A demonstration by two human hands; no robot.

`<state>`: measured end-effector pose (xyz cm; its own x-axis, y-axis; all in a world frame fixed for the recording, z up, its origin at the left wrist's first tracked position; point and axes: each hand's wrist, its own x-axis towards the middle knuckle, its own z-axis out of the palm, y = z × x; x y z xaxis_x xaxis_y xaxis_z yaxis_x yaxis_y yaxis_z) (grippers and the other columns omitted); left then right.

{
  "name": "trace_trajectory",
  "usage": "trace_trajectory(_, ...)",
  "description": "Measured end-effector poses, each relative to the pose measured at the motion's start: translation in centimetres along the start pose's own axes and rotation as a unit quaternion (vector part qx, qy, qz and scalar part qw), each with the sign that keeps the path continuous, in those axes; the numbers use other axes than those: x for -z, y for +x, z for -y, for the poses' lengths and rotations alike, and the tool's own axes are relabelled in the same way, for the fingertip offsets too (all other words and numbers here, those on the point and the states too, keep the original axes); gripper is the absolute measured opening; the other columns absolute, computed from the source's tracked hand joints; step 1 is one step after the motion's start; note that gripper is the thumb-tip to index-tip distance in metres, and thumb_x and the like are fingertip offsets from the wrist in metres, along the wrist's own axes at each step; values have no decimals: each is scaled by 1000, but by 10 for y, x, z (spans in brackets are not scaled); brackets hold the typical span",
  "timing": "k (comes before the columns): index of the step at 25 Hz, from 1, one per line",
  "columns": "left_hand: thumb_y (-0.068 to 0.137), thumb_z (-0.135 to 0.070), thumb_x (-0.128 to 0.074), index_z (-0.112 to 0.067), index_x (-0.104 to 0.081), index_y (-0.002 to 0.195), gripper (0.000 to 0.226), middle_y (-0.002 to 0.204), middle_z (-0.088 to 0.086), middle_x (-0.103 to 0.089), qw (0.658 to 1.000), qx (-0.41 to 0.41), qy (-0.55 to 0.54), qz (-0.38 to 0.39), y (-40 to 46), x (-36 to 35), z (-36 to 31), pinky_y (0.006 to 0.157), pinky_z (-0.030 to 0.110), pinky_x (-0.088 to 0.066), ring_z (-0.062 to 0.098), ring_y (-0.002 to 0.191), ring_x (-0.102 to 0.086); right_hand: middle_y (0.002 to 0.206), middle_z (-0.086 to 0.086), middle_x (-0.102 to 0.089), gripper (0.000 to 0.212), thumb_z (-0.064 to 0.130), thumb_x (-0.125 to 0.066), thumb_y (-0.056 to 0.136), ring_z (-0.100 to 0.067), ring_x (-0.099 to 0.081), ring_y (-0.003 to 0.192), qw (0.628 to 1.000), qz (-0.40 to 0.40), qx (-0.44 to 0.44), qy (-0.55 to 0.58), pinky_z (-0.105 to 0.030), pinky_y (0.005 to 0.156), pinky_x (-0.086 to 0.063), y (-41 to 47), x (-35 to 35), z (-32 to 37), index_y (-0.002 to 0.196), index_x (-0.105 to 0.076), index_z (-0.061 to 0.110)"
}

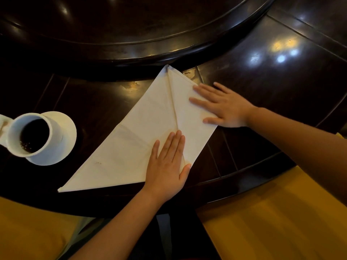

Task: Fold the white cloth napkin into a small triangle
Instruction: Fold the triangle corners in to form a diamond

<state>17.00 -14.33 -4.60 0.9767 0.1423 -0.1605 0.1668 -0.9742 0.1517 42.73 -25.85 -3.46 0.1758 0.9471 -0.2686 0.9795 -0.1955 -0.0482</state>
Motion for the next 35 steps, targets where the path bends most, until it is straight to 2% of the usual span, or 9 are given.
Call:
trace_trajectory(4,88,-51,-23,-9,-11,146,73,154,8,-10,1000,3,-4,-9,-1,-2,0,111,48,-10,22,142,-11,157,-4,1,62,59,-8,93,-21,9,143,995,-52,-83,-32,-46,113,13,11,6,25,146,6,30)
trace_trajectory(7,88,-53,-27,-10,-14,147,74,155,9,-16,1000,12,-3,-8,-2,-3,-1,112,50,-10,21,142,-9,156,-1,3,57,50,-12,95,-17,10,142,994,-67,-70,44,-42,113,13,24,0,73,146,4,29)
trace_trajectory(12,86,-60,-20,-23,6,148,76,155,3,7,988,156,-3,1,-26,-3,32,111,50,3,19,143,7,156,0,-5,59,47,-11,93,-15,2,142,991,-72,-88,75,-40,114,5,27,-5,85,147,-7,25)
trace_trajectory(19,91,-56,-10,-14,-4,149,72,157,9,-4,948,314,-45,-16,-95,4,93,113,52,-5,22,144,0,155,2,2,59,48,-7,93,-16,6,143,992,-55,-88,71,-44,116,3,27,-2,87,148,-3,24)
trace_trajectory(22,91,-59,-24,-7,-12,148,78,156,13,-14,921,384,-55,-32,-113,9,103,111,54,-7,27,143,-9,156,2,3,60,48,-7,93,-17,7,143,993,-42,-90,68,-45,116,3,25,-1,87,148,-2,24)
trace_trajectory(24,90,-55,-43,-5,-29,143,74,147,19,-34,914,399,-54,-52,-123,15,112,105,57,-24,35,135,-28,155,1,4,60,49,-6,93,-17,8,143,993,-34,-91,68,-45,117,3,25,0,88,148,-1,24)
trace_trajectory(27,82,-42,-62,-6,-48,128,60,118,22,-53,904,411,-69,-92,-128,25,127,80,49,-45,37,108,-47,155,1,6,61,51,-3,92,-17,10,143,993,-20,-95,65,-46,117,3,25,3,89,147,3,25)
trace_trajectory(33,87,-24,-62,-11,-62,93,15,85,3,-63,843,431,-292,-136,-134,40,151,60,25,-46,17,80,-60,157,0,3,62,52,-6,91,-15,12,142,992,-4,-104,71,-47,116,6,27,6,90,146,4,25)
trace_trajectory(35,86,-24,-62,-16,-64,91,10,83,-5,-63,812,432,-362,-150,-134,52,151,59,21,-45,10,79,-59,158,0,-2,64,52,-11,90,-17,8,143,990,-4,-113,78,-50,114,6,29,8,92,147,-2,25)
